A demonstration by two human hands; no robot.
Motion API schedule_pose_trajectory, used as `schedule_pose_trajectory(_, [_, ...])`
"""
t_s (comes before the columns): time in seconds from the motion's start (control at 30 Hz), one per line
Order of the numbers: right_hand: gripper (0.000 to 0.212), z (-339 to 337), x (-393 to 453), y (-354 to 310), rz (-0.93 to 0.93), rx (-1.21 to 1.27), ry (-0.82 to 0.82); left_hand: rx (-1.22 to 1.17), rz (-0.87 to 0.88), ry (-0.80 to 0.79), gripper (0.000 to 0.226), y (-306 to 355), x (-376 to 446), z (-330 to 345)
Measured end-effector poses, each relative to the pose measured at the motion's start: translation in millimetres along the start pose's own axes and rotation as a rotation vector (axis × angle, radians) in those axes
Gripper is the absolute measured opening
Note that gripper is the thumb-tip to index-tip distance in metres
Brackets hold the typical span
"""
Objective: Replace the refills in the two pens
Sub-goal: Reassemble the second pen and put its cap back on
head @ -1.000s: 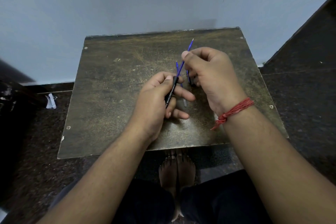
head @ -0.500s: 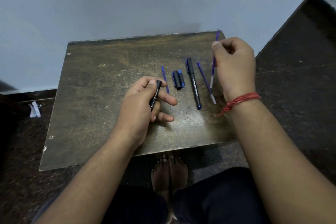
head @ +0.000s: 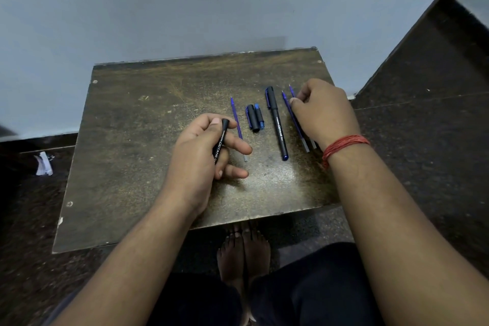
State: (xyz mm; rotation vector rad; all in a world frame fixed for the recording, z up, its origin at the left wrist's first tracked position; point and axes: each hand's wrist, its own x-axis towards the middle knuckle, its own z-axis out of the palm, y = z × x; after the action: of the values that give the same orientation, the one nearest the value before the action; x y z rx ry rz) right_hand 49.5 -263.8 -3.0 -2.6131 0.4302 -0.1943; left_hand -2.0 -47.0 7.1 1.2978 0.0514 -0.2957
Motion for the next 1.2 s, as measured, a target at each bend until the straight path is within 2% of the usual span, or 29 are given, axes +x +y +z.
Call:
schedule_pose_trajectory(0.37, [0.011, -3.9, -2.0, -3.3, -0.001, 0.002, -0.021, 0.0, -0.002, 0.019, 0.023, 0.2, 0.6, 0.1])
schedule_pose_trajectory(0.47, [0.012, -10.2, -6.6, -13.4, -0.028, 0.05, 0.075, -0.001, -0.002, 0.034, 0.023, 1.6, 0.7, -0.4])
schedule_pose_trajectory(0.57, [0.014, -15.5, -18.6, -36.0, -0.136, 0.045, 0.166, -0.007, -0.002, 0.06, 0.023, 3.2, 0.8, -1.6])
schedule_pose_trajectory(0.77, [0.02, -3.4, -51.4, -77.1, -0.341, -0.168, -0.06, -0.089, -0.01, 0.135, 0.023, 6.3, 4.7, -5.2])
schedule_pose_trajectory(0.9, [0.019, 4.8, -57.7, -81.4, -0.357, -0.281, -0.148, -0.139, -0.014, 0.193, 0.022, 8.2, 7.5, -9.8])
schedule_pose_trajectory(1.03, [0.016, 9.1, -60.7, -84.2, -0.356, -0.334, -0.192, -0.162, -0.013, 0.208, 0.022, 9.3, 8.0, -10.9])
schedule_pose_trajectory(1.2, [0.007, 13.1, -64.1, -88.5, -0.364, -0.347, -0.158, -0.175, -0.013, 0.212, 0.023, 11.3, 7.7, -10.5])
